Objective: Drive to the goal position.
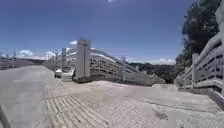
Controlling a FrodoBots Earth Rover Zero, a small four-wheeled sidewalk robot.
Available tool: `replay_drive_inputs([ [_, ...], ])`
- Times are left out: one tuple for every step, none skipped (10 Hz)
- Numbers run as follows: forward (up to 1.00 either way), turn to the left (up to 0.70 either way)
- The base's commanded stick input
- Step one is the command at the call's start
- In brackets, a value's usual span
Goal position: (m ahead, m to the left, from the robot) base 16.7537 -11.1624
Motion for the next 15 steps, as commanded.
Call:
replay_drive_inputs([
  [0.26, 0.0],
  [0.26, 0.0],
  [0.26, 0.0],
  [0.27, 0.0],
  [0.31, 0.0],
  [0.44, 0.0],
  [0.45, 0.0],
  [0.45, 0.0],
  [0.45, 0.0],
  [0.45, 0.0],
  [0.45, 0.0],
  [0.45, 0.0],
  [0.17, 0.0],
  [0.0, 0.0],
  [0.0, 0.0],
])
